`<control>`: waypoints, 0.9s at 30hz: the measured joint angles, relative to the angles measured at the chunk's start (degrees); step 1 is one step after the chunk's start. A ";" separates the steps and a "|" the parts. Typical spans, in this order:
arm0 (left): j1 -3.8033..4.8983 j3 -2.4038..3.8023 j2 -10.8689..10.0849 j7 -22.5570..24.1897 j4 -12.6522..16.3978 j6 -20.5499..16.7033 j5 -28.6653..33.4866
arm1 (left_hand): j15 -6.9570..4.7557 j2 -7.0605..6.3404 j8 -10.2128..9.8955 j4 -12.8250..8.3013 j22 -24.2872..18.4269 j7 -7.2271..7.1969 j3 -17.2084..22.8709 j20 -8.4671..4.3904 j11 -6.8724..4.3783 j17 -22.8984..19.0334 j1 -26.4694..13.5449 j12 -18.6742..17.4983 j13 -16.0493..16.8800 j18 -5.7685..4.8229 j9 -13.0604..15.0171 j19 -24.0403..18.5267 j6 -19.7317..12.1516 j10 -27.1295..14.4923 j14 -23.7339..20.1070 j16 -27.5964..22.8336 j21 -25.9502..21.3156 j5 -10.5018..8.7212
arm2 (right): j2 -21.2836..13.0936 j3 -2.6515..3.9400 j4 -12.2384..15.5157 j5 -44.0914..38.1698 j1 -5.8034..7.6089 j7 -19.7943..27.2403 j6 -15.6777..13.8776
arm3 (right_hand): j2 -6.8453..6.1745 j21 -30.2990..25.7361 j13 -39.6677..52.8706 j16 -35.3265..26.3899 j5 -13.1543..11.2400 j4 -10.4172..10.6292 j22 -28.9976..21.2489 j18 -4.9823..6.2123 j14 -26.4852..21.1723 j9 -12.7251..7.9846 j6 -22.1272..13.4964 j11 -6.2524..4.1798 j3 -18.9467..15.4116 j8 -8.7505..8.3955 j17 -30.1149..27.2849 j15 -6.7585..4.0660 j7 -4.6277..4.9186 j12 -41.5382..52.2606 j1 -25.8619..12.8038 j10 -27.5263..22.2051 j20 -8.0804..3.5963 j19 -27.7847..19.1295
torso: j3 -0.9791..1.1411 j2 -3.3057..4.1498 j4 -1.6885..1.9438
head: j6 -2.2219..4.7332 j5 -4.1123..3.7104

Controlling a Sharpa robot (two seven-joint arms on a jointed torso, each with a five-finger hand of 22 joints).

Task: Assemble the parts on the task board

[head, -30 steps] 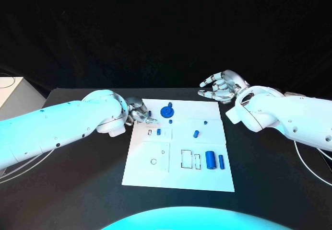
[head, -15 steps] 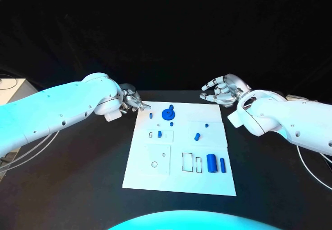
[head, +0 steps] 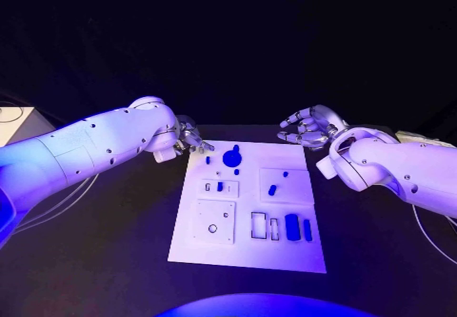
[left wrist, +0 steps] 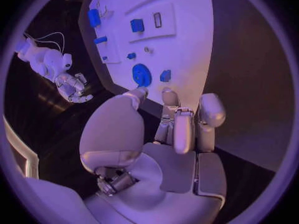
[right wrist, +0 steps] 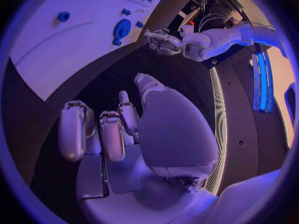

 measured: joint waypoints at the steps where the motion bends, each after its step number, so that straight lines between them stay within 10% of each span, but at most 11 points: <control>1: 0.00 -0.02 0.38 0.00 -0.44 0.32 -0.08 | 0.00 0.00 0.00 0.00 0.00 0.00 0.00 0.00 0.00 0.00 0.00 0.00 0.00 0.00 0.00 0.00 0.00 0.00 0.00 0.00 0.00 0.00 | -0.01 0.00 0.02 0.01 0.00 0.00 0.00 | 0.00 0.00 0.00 0.00 0.00 0.00 0.00 0.00 0.00 0.00 0.00 0.00 0.00 0.00 0.00 0.00 0.00 0.00 0.00 0.00 0.00 0.00 | -0.01 0.06 -0.03 | 0.02 0.04; 27: 0.00 -0.92 2.89 -0.01 -4.26 3.87 -1.64 | -0.01 -0.01 0.00 0.17 0.03 0.00 -0.17 0.20 -0.01 -0.01 -0.45 0.00 0.00 0.01 -0.07 0.20 0.00 0.00 0.00 0.00 0.00 0.00 | 0.00 0.00 0.12 0.09 0.05 0.00 0.00 | 0.00 0.00 0.00 0.00 0.00 0.00 0.03 -0.01 0.00 0.00 0.00 0.00 0.00 0.00 0.04 0.00 -0.01 0.00 0.00 0.00 0.00 0.00 | -0.01 0.29 -0.12 | -0.19 0.13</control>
